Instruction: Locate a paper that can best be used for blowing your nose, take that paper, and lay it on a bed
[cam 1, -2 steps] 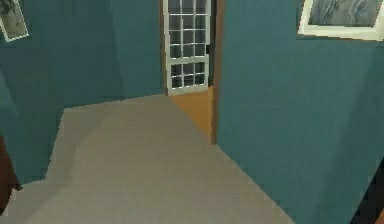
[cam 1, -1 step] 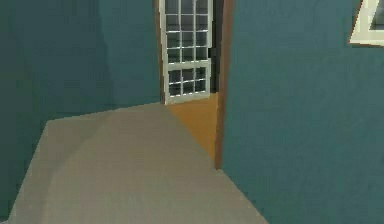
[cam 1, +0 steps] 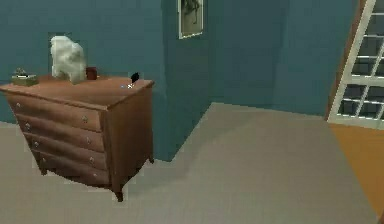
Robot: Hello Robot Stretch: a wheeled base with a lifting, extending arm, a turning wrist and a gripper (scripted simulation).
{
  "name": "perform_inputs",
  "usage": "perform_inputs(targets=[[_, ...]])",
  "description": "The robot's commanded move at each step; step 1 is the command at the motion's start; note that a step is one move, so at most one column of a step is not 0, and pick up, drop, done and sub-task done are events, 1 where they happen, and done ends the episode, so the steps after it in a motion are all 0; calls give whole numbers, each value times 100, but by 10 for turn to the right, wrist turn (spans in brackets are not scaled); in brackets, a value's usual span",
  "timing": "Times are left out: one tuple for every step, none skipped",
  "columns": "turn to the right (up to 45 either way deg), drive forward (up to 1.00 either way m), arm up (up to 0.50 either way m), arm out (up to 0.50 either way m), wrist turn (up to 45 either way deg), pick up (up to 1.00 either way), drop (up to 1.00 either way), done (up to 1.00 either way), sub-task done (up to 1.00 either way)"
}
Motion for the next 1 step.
perform_inputs(targets=[[-360,0,0,0,0,0,0,0,0]])
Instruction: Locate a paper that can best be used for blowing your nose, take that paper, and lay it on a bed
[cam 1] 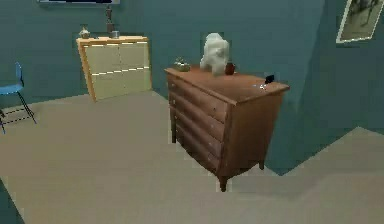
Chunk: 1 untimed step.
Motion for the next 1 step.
perform_inputs(targets=[[0,100,0,0,0,0,0,0,0]])
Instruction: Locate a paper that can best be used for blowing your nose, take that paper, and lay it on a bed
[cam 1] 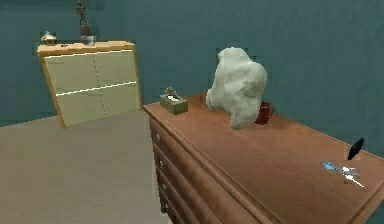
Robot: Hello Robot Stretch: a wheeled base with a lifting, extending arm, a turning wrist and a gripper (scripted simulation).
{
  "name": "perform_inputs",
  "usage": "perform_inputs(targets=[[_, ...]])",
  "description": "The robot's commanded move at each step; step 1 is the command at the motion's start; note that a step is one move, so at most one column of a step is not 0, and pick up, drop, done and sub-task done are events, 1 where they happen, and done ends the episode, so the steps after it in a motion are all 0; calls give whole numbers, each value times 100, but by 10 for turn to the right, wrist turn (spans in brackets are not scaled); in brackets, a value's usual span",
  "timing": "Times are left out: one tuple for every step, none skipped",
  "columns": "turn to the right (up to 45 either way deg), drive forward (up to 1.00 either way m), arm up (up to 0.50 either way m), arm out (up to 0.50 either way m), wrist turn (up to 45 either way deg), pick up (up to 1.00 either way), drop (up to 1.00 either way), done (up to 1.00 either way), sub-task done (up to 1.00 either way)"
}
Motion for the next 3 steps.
perform_inputs(targets=[[-30,0,0,0,0,0,0,0,0],[0,15,0,0,0,0,0,0,0],[-450,0,0,0,0,0,0,0,0]])
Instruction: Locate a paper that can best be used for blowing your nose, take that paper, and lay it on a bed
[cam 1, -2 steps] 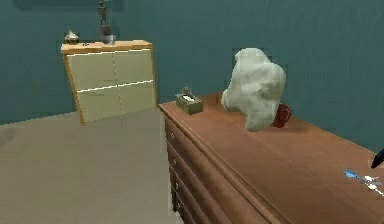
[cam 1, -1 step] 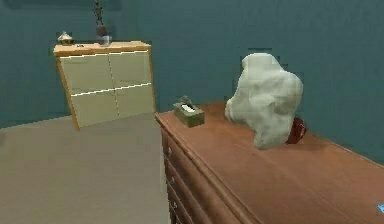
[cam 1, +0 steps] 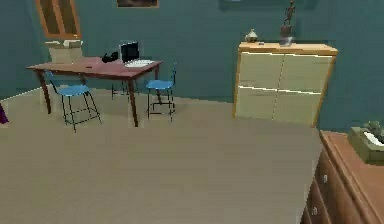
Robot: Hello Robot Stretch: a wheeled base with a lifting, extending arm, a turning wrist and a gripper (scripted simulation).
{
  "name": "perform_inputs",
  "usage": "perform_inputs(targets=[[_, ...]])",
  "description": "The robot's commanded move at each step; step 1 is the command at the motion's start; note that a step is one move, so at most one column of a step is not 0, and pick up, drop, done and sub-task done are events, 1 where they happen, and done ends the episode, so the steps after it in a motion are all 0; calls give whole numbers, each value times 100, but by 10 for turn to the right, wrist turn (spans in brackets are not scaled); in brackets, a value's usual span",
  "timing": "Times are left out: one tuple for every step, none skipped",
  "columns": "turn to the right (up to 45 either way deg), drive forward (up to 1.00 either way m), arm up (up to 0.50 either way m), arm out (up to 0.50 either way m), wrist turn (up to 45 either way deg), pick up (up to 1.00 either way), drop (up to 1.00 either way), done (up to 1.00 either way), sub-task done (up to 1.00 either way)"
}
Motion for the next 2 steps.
perform_inputs(targets=[[-420,0,0,0,0,0,0,0,0],[450,0,0,0,0,0,0,0,0]])
